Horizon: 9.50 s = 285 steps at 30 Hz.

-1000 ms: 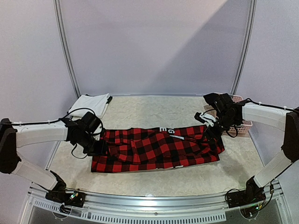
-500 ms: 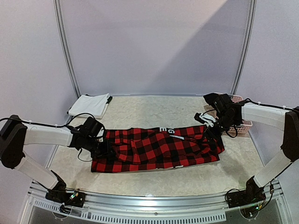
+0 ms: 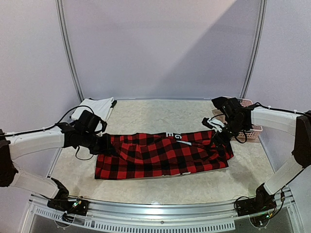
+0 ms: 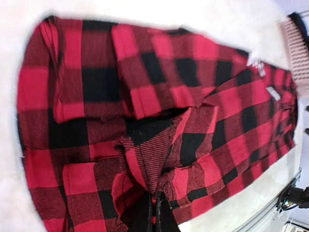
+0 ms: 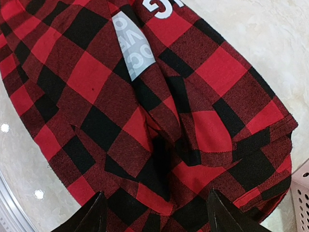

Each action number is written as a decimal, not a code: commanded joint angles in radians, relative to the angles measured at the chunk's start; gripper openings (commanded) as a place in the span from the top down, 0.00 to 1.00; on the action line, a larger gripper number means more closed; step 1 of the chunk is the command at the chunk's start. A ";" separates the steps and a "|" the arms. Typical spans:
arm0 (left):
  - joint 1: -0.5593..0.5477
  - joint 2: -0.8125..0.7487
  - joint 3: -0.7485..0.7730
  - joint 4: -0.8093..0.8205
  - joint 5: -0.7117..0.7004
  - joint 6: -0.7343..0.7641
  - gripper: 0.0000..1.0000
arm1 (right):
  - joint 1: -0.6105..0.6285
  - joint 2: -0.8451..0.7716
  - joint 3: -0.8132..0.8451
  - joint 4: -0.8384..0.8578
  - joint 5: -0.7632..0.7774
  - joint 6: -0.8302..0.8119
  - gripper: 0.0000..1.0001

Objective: Fold and stack the mixed laundry pile
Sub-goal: Adjust the rectangle-folded shirt at the center of the board.

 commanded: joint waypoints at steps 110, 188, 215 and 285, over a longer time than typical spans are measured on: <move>-0.526 0.316 0.297 -0.404 -0.297 0.667 0.43 | 0.107 0.227 0.103 -0.088 0.113 -0.064 0.35; -0.729 0.479 0.436 -0.360 -0.349 0.346 0.49 | 0.039 0.258 0.391 0.029 -0.056 0.432 0.26; -0.791 0.551 0.435 -0.385 -0.337 0.225 0.50 | -0.036 0.547 0.338 0.218 -0.158 0.896 0.61; -0.813 0.481 0.783 -0.159 -0.383 0.681 0.47 | -0.240 -0.545 -0.005 0.059 -0.233 0.143 0.02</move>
